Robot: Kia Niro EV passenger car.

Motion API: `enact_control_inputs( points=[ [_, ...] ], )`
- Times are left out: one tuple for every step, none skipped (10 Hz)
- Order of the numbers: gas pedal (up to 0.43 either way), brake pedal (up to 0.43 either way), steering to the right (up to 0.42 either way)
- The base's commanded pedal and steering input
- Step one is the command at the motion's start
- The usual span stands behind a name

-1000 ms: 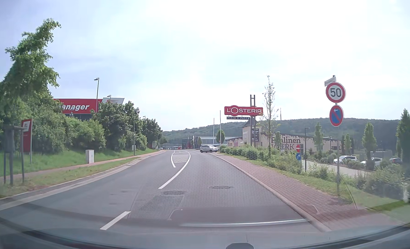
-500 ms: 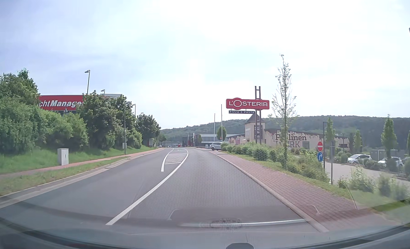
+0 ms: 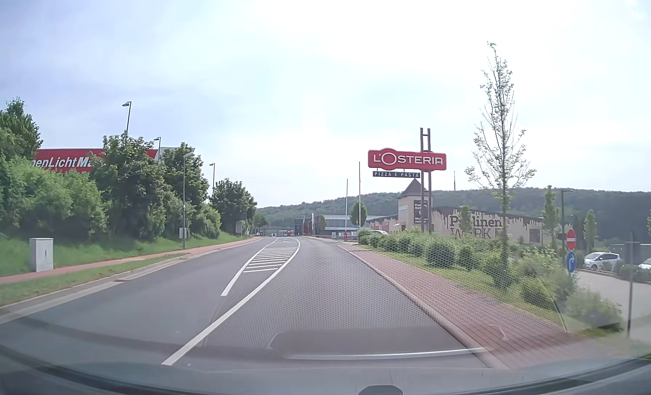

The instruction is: Follow the waypoints while adhering to traffic rules and regulations

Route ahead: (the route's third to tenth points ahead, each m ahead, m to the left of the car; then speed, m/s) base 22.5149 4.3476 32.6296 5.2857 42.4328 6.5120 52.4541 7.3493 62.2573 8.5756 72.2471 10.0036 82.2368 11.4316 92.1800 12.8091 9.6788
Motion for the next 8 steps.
enact_control_inputs(
  points=[
    [0.220, 0.000, -0.029],
    [0.220, 0.000, -0.029],
    [0.220, 0.000, -0.029],
    [0.220, 0.000, -0.028],
    [0.220, 0.000, -0.021],
    [0.209, 0.000, -0.011],
    [0.209, 0.000, -0.009],
    [0.197, 0.000, -0.009]
  ],
)
